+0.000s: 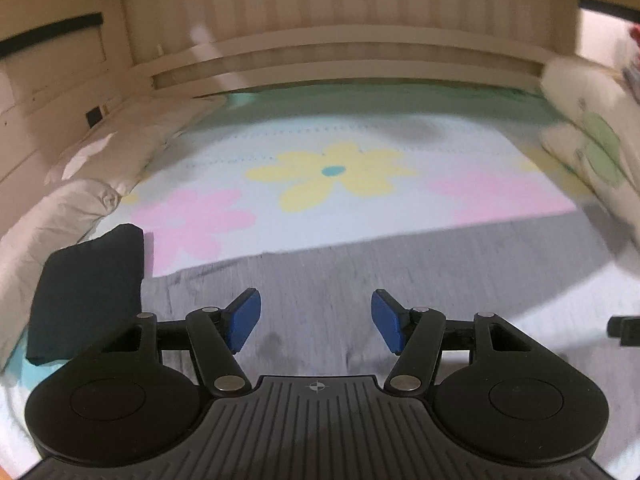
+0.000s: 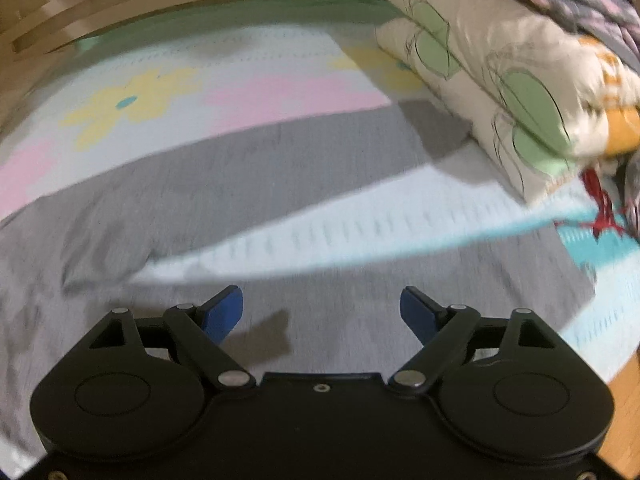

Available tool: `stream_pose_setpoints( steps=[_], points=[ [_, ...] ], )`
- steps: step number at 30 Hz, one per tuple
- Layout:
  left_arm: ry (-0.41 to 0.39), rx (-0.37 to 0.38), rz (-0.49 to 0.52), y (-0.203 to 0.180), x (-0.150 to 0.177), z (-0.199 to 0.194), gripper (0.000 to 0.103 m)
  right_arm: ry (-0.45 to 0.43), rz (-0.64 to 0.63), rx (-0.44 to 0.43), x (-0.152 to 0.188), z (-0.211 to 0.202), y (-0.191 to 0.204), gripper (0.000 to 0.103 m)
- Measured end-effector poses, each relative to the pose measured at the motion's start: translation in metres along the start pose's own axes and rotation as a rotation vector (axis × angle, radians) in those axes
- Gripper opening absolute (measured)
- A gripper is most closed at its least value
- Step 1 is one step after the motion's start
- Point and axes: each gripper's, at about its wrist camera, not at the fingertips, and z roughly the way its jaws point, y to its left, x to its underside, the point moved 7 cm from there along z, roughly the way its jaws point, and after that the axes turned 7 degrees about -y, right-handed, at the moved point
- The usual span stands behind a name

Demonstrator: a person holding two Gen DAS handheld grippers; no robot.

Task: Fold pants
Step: 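Move the right tool to the grey pant leg cuff and grasp it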

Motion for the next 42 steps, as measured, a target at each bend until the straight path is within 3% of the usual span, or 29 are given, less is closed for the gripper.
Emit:
stream_pose_setpoints(
  steps=[5,9,14,22,27,30,32,33,34,39,42],
  points=[
    [0.055,-0.011,-0.047,0.0,-0.013,0.055,0.06,0.026,0.026,0.011,-0.036,0.053,-0.004,0.085],
    [0.13,-0.007,-0.051,-0.002,-0.023,0.109,0.06,0.077,0.114,0.03,-0.068,0.106,-0.008,0.079],
    [0.146,-0.021,-0.101,0.005,-0.025,0.155,0.06,0.1,0.276,0.082,-0.105,0.171,-0.021,0.08],
    [0.184,-0.044,-0.034,0.011,-0.004,0.18,0.06,0.102,0.397,0.173,-0.152,0.263,-0.016,0.081],
    [0.198,-0.037,0.012,0.007,0.0,0.184,0.06,0.145,0.466,0.224,-0.155,0.301,-0.015,0.08],
    [0.196,-0.045,0.025,0.006,0.0,0.185,0.06,0.198,0.457,0.272,-0.148,0.314,-0.017,0.071],
    [0.201,-0.039,0.016,0.005,-0.002,0.186,0.06,0.178,0.43,0.274,-0.146,0.308,-0.016,0.057],
    [0.203,-0.035,0.011,0.005,-0.003,0.187,0.06,0.177,0.409,0.268,-0.145,0.304,-0.015,0.041],
    [0.204,-0.031,0.008,0.006,-0.003,0.186,0.06,0.184,0.374,0.251,-0.143,0.3,-0.014,0.015],
    [0.204,-0.018,-0.049,0.015,-0.013,0.187,0.06,0.209,0.306,0.187,-0.125,0.271,-0.023,0.011],
    [0.214,-0.003,-0.149,0.027,-0.022,0.191,0.06,0.215,0.287,0.156,-0.11,0.254,-0.033,0.011]
  ],
)
